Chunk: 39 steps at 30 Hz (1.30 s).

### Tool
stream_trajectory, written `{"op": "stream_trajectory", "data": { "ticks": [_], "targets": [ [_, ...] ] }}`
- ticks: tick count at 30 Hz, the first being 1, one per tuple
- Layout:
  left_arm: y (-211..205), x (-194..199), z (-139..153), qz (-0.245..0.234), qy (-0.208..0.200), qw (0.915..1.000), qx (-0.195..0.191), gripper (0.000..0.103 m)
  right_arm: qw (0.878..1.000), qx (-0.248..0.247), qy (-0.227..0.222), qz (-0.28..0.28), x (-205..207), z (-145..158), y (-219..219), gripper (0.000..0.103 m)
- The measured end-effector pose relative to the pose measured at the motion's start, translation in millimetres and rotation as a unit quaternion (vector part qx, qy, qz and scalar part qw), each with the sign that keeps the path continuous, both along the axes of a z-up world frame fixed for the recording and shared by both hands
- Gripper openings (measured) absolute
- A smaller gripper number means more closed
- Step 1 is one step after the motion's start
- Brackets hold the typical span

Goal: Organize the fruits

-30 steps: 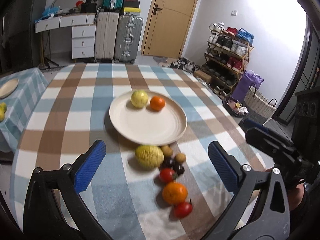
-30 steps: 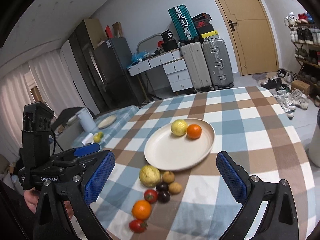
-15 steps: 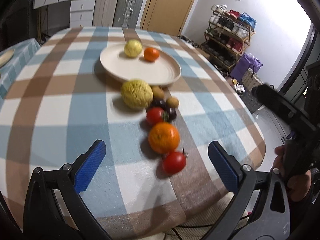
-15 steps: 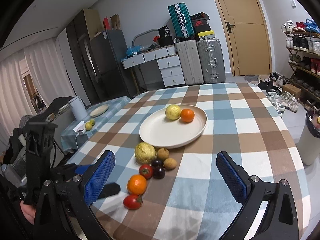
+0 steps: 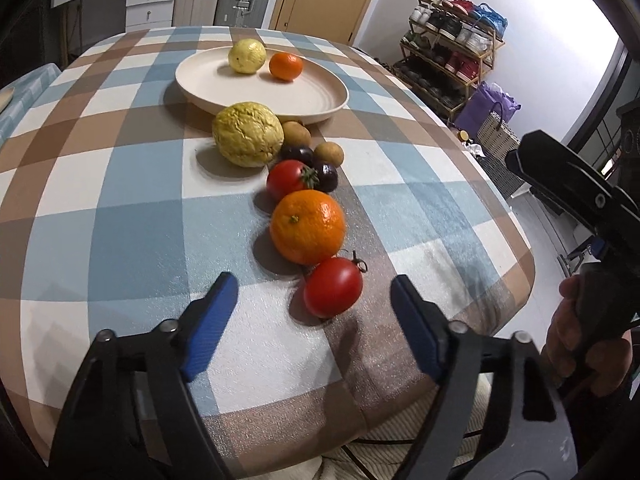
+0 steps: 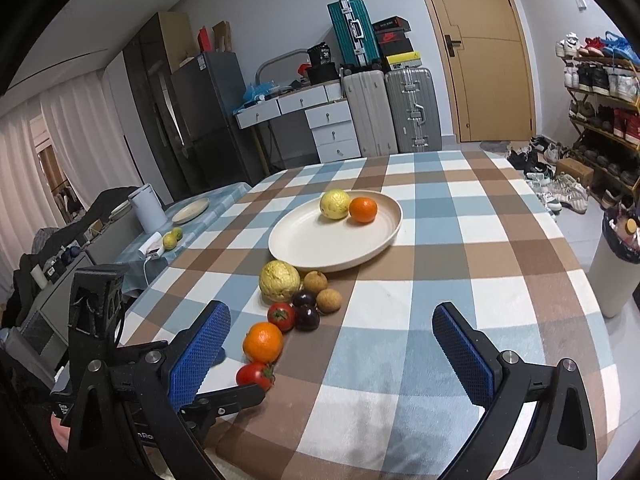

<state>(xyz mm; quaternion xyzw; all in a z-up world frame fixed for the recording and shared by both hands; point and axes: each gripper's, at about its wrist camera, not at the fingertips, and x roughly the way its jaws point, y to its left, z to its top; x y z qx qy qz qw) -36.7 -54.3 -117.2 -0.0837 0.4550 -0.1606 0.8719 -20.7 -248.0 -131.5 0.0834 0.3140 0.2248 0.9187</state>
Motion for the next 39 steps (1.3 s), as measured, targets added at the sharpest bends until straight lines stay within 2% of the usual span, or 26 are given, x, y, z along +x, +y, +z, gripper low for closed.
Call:
{"op": "stream_trajectory", "data": {
  "ticks": [3, 4, 6, 7, 9, 21, 31, 39],
  "targets": [
    [1, 1, 0, -0.005, 0.005, 1.0, -0.003, 0.048, 1.0, -0.001, 0.002, 0.0, 0, -2, 1, 0.103],
    [2, 2, -1, -0.008, 0.01, 0.9999, -0.011, 0.044, 1.0, -0.002, 0.002, 0.001, 0, -2, 2, 0.103],
    [3, 3, -1, -0.018, 0.017, 0.9992, -0.032, 0.03, 1.0, -0.003, 0.002, 0.003, -1, -3, 3, 0.103],
    [2, 3, 0, -0.021, 0.017, 0.999, -0.035, 0.027, 1.0, -0.003, 0.002, 0.003, -1, -3, 3, 0.103],
    [-2, 0, 1, -0.024, 0.01, 0.9994, -0.022, 0.027, 1.0, -0.002, 0.004, 0.002, 0, -4, 3, 0.103],
    [14, -13, 18, -0.035, -0.021, 0.9978, -0.053, 0.027, 1.0, 0.004, 0.027, 0.015, 7, -12, 11, 0.103],
    [64, -21, 41, 0.01, -0.06, 0.9966, -0.055, 0.027, 0.996, 0.02, 0.08, 0.03, 23, -35, 27, 0.103],
    [98, -19, 47, 0.039, -0.067, 0.995, -0.063, 0.027, 0.994, 0.012, 0.098, 0.056, 28, -47, 48, 0.103]
  ]
}}
